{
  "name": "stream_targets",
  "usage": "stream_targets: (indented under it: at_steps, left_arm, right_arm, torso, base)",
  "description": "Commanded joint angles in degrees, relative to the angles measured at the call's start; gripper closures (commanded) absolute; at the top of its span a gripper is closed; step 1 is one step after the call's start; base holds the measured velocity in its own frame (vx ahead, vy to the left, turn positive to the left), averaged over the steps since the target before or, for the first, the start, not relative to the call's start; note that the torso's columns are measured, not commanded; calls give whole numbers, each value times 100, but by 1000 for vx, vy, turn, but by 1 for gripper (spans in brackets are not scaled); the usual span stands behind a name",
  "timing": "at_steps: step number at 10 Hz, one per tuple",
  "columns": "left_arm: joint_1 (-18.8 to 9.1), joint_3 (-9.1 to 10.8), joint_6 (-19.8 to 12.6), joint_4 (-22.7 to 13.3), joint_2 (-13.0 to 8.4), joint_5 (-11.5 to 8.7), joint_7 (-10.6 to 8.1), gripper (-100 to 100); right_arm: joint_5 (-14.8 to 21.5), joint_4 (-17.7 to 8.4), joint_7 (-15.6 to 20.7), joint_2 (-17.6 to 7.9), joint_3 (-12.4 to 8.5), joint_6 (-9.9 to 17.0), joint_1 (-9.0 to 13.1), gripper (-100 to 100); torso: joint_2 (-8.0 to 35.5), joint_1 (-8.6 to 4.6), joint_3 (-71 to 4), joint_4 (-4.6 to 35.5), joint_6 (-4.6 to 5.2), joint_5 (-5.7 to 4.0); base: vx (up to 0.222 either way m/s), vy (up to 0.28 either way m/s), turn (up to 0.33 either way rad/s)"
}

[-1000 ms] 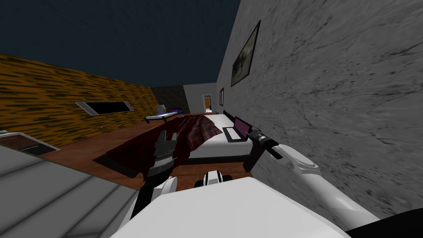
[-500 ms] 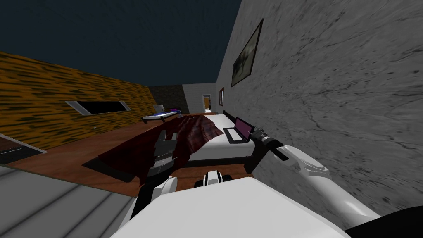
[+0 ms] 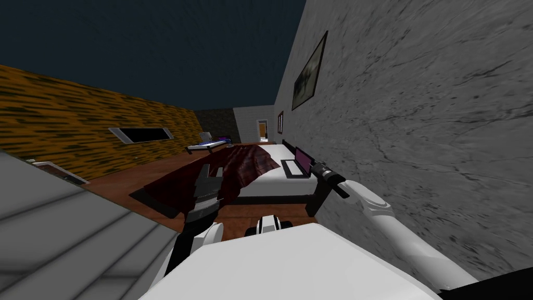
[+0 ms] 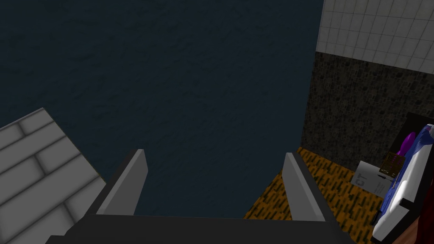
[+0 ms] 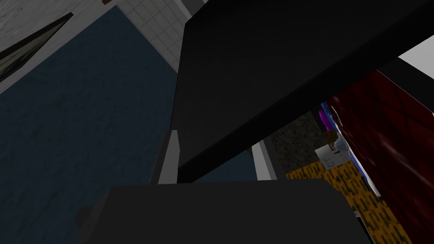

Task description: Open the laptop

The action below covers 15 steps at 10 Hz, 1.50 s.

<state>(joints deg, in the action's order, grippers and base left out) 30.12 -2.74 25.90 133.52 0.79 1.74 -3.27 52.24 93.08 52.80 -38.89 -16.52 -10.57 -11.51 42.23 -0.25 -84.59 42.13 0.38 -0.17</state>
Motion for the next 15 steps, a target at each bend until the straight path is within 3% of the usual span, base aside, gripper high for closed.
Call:
stream_targets:
  at_steps: [1,3,4,5,15]
  left_arm:
    - [0,0,0,0,0,0,0,0]
    - [-1,0,0,0,0,0,0,0]
    - [-1,0,0,0,0,0,0,0]
    - [0,0,0,0,0,0,0,0]
    - [1,0,0,0,0,0,0,0]
  right_arm:
    - [370,97,-290,38,221,349,80,100]
    - [704,192,-541,85,414,626,194,100]
    - [589,183,-461,56,368,527,191,100]
    - [850,304,-270,79,423,640,104,100]
    - [1934,787,723,262,639,1023,-309,100]
  torso:
    - [0,-5,-1,1,-10,1]
    - [19,-8,11,7,-13,-2]
    - [21,-5,12,10,-11,2]
    - [5,15,3,11,-16,12]
    - [18,10,9,19,-32,15]
  base:
    - [-79,-49,33]
    - [-95,-64,42]
    - [-38,-27,26]
    - [31,30,20]
    - [52,47,11]
